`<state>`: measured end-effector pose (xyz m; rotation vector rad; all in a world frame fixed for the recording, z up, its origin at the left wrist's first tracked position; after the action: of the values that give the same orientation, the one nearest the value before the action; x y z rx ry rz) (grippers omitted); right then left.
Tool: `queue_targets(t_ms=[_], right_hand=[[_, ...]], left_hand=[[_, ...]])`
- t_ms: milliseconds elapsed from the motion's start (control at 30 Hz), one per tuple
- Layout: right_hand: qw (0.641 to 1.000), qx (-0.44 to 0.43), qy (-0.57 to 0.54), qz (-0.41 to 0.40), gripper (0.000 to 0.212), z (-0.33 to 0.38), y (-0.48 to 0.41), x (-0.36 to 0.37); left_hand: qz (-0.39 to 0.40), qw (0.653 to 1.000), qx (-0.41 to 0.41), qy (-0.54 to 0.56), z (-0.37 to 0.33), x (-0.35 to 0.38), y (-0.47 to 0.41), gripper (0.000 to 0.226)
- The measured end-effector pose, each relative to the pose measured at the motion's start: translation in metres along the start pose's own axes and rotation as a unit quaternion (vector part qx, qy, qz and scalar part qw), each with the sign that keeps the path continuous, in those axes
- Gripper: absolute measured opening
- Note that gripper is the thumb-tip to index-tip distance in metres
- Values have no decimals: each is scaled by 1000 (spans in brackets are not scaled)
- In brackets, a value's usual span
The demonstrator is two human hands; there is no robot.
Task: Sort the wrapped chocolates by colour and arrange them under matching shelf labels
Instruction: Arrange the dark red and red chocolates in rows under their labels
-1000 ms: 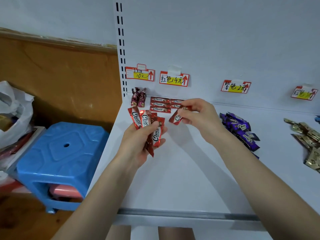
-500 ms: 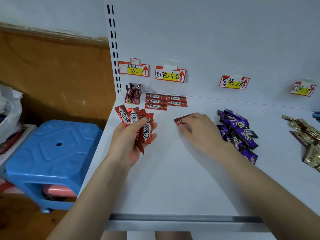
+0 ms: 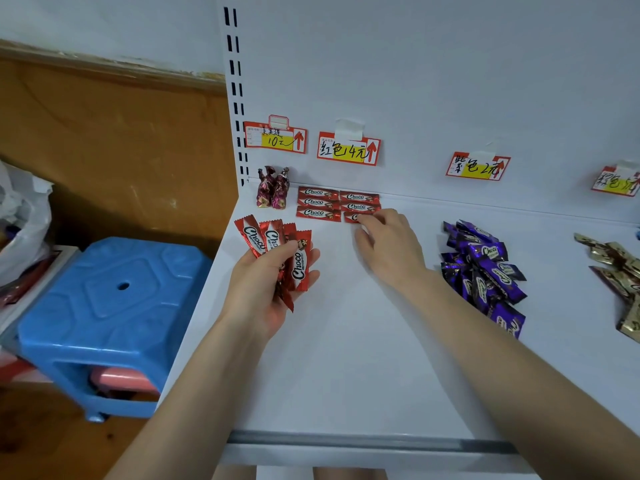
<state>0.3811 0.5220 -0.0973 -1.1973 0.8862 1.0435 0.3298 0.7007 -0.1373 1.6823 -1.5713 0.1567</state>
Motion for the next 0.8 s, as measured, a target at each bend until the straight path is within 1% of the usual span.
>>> queue_targets(t_ms=[133, 333, 467, 500, 567, 633, 667, 733, 800], right_hand=[[1000, -10, -14, 1, 31, 1, 0, 3], [999, -18, -28, -19, 29, 0, 0, 3], [999, -26, -37, -28, 31, 3, 0, -2], [997, -31, -57, -39, 31, 5, 2, -7], [984, -26, -164, -64, 24, 11, 8, -21], [949, -9, -311, -58, 12, 21, 17, -33], [931, -10, -361, -48, 11, 30, 22, -38], [910, -33, -412, -18, 15, 50, 30, -47], [900, -56, -432, 22, 20, 68, 34, -53]], left_hand=[[-3, 1000, -3, 7, 1, -1, -2, 33], [-2, 999, -17, 35, 3, -1, -3, 30], [13, 998, -15, 59, 2, 0, -3, 32], [21, 997, -15, 68, 2, 1, -3, 33], [37, 996, -13, 81, 0, 4, -1, 30], [49, 996, -1, 73, -3, 6, 1, 21], [53, 997, 7, 59, -4, 7, 2, 17], [60, 998, 26, 17, -7, 9, 6, 18], [70, 996, 44, -21, -9, 9, 11, 19]])
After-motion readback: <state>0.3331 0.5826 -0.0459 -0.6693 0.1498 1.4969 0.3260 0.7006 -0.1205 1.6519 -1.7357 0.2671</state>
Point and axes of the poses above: each hand's wrist, its own y-axis away from the middle knuckle, its own x-axis out of the palm, z = x × y, the point moved 9 cm from there along -y, towards the middle knuckle, and after that the axes turned 3 degrees about y, right-handed, at the moved point
